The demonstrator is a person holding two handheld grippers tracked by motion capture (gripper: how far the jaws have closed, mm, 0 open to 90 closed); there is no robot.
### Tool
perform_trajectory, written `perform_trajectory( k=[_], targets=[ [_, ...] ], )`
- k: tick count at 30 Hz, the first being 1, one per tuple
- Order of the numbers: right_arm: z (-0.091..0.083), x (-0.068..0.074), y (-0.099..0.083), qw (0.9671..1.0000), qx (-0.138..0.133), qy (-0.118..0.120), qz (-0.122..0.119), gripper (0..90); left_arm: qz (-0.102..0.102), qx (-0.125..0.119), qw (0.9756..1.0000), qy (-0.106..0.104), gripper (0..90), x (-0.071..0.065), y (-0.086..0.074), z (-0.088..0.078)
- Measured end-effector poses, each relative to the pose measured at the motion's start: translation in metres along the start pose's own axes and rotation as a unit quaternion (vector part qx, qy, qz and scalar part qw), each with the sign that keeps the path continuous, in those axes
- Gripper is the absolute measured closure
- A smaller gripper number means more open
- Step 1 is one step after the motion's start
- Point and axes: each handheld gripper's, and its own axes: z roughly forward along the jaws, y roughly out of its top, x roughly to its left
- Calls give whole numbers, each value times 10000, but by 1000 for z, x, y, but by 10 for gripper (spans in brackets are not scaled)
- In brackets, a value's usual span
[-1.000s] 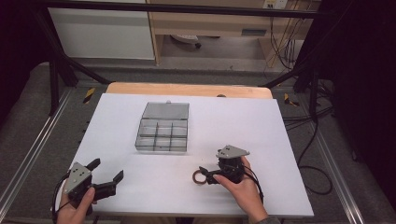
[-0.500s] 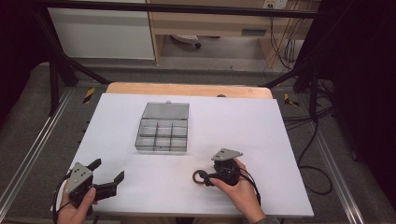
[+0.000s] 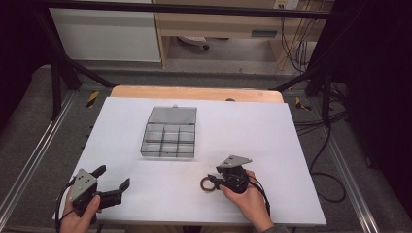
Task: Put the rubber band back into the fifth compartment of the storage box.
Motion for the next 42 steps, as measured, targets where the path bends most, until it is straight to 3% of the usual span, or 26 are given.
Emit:
perform_trajectory(
  k=[9,17,20,24,42],
  targets=[
    [3,0,-3,9999,154,4,-47,686,9,9,10000,4,47,0,0,0],
    [9,10,-6,9990,334,-71,-296,853,5,22,10000,7,47,-1,0,1],
    [9,10,-5,9991,315,-76,-258,856,8,10,10000,13,47,-1,0,1],
    [2,7,-2,9998,-46,82,-162,856,11,35,10000,18,47,0,0,1],
    [-7,-2,6,9993,-317,202,-74,856,13,29,10000,35,46,-1,-1,0]
  ],
)
